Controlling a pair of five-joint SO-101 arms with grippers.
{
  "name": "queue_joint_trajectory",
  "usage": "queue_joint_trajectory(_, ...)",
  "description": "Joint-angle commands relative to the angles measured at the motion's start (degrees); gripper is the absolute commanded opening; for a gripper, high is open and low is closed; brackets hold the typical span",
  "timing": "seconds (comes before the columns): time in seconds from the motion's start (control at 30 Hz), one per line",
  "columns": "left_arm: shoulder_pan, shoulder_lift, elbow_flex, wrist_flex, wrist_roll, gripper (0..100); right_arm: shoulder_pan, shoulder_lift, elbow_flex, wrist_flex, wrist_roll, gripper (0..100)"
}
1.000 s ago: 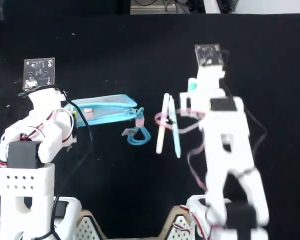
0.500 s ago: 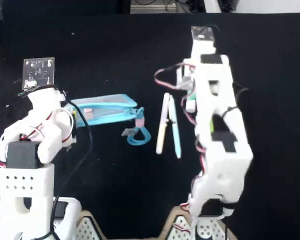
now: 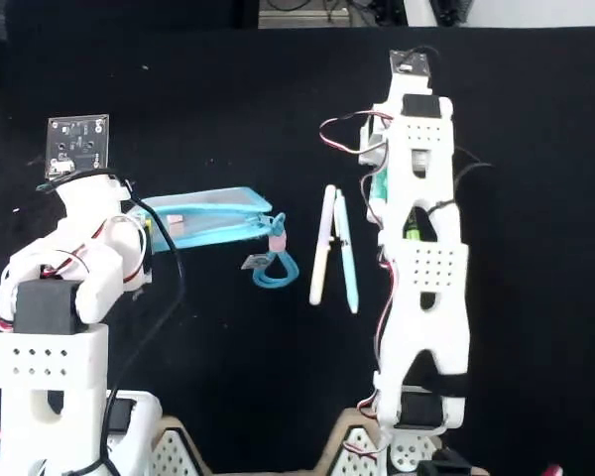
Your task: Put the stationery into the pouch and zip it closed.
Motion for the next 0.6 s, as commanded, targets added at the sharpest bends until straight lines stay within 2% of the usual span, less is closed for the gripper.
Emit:
queue_joint_trajectory(0.0, -0.6, 0.2, 0.7, 0.4, -0.4, 3, -1.5, 4.8, -16.5, 4.6, 0.8, 17.3)
queue_joint_trajectory(0.17, -0.6, 0.2, 0.7, 0.5, -0.4, 3, -3.7, 11.5, -26.3, 8.1, 6.2, 17.3)
queue_joint_trajectory(0.3, -0.6, 0.2, 0.7, 0.5, -0.4, 3, -3.8, 14.4, -30.0, 10.2, 7.3, 16.8)
queue_joint_trajectory(0.57, -0.6, 0.2, 0.7, 0.5, -0.4, 3, -2.7, 13.9, -30.5, 13.7, 7.4, 1.0)
